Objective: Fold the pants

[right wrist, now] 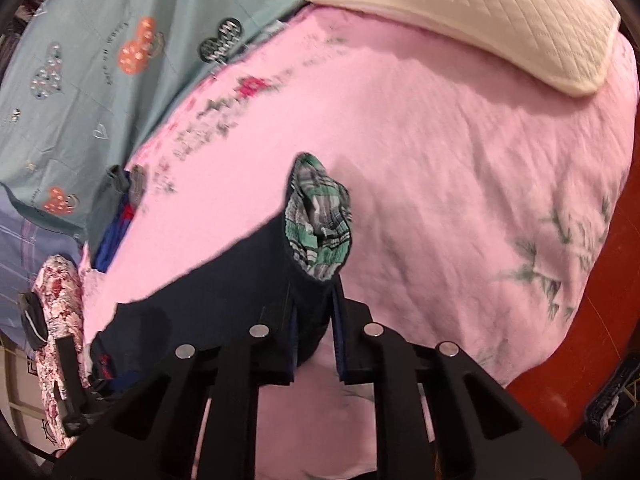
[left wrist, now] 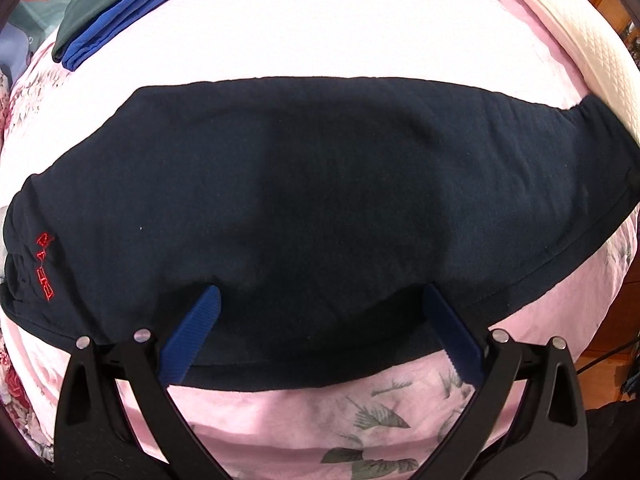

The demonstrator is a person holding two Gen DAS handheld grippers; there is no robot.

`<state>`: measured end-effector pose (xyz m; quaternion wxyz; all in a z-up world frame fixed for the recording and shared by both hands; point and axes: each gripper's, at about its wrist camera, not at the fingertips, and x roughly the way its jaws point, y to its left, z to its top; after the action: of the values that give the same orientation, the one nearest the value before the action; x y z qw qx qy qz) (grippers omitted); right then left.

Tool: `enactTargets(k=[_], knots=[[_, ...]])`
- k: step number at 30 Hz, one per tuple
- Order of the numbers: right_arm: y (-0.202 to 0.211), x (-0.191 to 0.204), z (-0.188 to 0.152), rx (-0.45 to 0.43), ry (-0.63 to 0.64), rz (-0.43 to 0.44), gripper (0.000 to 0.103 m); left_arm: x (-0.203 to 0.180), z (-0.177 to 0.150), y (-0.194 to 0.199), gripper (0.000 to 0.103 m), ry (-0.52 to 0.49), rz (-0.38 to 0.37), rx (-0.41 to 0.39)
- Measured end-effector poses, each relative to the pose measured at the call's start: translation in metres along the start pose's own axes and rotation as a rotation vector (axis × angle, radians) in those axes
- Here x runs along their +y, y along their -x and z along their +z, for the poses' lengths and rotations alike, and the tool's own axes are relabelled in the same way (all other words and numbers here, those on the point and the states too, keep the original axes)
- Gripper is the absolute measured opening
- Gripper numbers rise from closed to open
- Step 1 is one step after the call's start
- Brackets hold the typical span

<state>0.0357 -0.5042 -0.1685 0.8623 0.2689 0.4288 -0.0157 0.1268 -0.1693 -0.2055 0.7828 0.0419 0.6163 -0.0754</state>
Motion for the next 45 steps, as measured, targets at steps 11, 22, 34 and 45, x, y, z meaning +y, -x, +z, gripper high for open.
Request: enactTargets(k=[11,22,34,45], knots=[[-0.005,0.204,-0.027,-0.062,0.607,0.086,0.014,0.081,-0.029,0.065,0.101,0.171,-0.042,-0.187],[-0.123,0.259,-0.157,0.226,1.036,0.059,0.015,0.162,-0.071,0.055,0.101,0.383,-0.085,-0.152],[-0.100,0.259,-0.154,0.144,1.084,0.079,0.014,0.121,0.025,0.030,0.086,0.281,-0.571,-0.054],[-0.074,0.278,-0.162,-0.038,1.168,-0.063,0.014,0.069,0.084,0.023,0.021,-0.084,-0.632,0.000]])
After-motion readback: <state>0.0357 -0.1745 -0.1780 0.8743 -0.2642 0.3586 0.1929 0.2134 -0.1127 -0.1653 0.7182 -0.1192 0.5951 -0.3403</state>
